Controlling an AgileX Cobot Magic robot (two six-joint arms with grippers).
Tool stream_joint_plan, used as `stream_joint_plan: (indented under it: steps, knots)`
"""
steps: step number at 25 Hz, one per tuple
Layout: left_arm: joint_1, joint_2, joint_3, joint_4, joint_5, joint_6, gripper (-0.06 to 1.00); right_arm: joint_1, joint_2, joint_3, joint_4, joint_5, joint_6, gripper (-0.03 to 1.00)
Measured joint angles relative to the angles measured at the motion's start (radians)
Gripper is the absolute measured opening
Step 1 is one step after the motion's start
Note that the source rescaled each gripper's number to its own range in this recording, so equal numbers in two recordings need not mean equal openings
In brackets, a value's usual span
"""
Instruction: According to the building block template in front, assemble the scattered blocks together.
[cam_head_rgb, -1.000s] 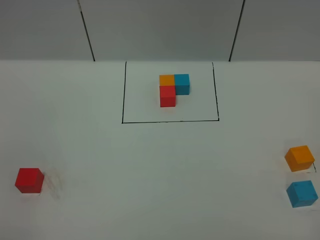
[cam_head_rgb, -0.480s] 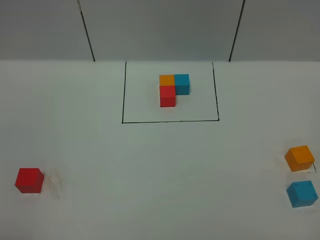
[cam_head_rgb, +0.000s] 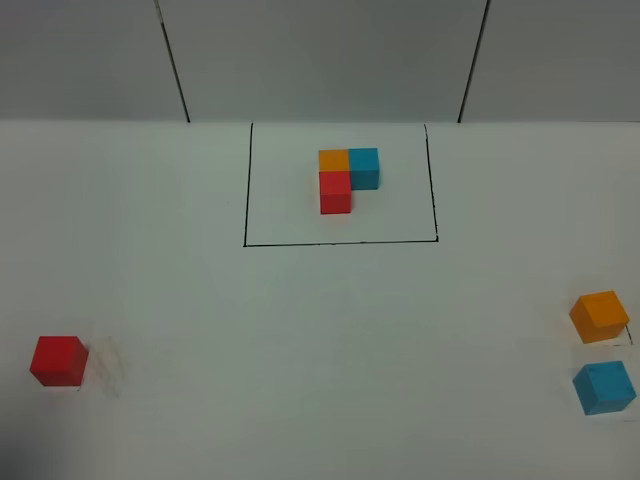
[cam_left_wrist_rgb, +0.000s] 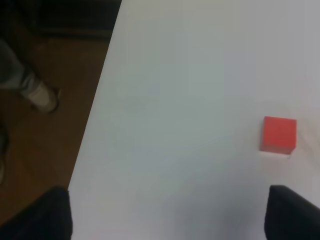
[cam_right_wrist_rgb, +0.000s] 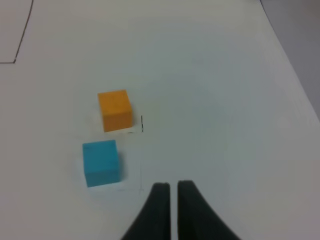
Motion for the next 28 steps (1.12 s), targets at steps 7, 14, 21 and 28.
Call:
stream_joint_plan:
  steps: [7, 14, 21, 28]
  knots:
    - [0.0, 0.125, 0.0, 0.017, -0.001, -0.106, 0.87, 0.0, 0.0, 0.0, 0.0, 0.0, 0.0, 0.01]
    - [0.0, 0.222, 0.0, 0.013, -0.003, -0.118, 0.87, 0.0, 0.0, 0.0, 0.0, 0.0, 0.0, 0.01]
    - [0.0, 0.357, 0.028, -0.038, -0.005, -0.119, 0.87, 0.0, 0.0, 0.0, 0.0, 0.0, 0.0, 0.01]
    - [0.0, 0.438, 0.183, -0.096, -0.146, -0.152, 0.87, 0.0, 0.0, 0.0, 0.0, 0.0, 0.0, 0.01]
